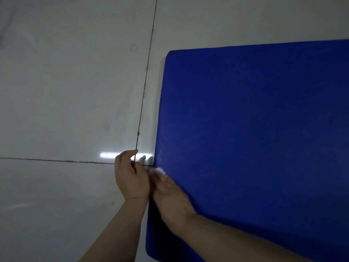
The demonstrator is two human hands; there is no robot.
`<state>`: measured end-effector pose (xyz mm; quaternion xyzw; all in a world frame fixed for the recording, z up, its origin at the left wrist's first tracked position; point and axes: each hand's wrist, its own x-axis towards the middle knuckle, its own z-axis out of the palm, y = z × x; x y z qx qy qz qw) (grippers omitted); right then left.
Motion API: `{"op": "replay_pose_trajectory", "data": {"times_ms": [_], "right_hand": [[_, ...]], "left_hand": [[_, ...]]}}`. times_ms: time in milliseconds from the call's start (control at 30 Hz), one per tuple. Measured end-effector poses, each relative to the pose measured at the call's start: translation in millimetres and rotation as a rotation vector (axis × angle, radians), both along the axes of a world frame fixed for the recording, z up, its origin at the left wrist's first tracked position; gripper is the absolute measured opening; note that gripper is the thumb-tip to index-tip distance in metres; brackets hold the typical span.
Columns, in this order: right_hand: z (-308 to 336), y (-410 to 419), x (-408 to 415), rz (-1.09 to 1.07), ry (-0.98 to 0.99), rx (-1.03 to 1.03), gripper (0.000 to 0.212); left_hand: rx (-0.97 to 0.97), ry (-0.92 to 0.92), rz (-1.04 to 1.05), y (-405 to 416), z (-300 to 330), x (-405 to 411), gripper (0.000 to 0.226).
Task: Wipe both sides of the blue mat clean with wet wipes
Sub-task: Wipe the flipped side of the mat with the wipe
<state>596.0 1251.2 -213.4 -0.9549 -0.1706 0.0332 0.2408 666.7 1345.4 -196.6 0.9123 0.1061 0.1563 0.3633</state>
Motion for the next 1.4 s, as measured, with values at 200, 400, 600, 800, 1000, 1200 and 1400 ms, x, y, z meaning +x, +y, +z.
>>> {"op": "replay_pose_trajectory", "data": {"times_ms": [200,400,600,800,1000,1200,1400], "right_hand": [[-3,-18,-8,0.146,-0.007,-0.094,0.043],[-17,-89,-4,-0.327,-0.116,-0.032,0.060],[-1,10,-35,0.094,0.089,0.024,0.043],[-2,-34,-28,0.195,0.013,-0.036,0.046],[-18,-74,-45,-0.228,-0.120,-0.089,0.064],[-7,0,-61,0.344,0.058,-0.084,0.048],[-1,-68,-48,0.248,0.010,-0.075,0.052]], "left_hand": [[0.078,0.071,-0.209,-3,-5,-9,0.030],[0.059,0.082,-0.210,-1,-5,-10,0.031],[0.065,0.072,-0.218,-16,3,-5,0.034],[0.080,0.046,-0.230,-10,4,-7,0.035],[0.077,0.089,-0.119,-1,7,-13,0.035],[0.093,0.106,-0.183,-14,8,-13,0.030],[0.048,0.057,-0.101,1,8,-13,0.037]]}}
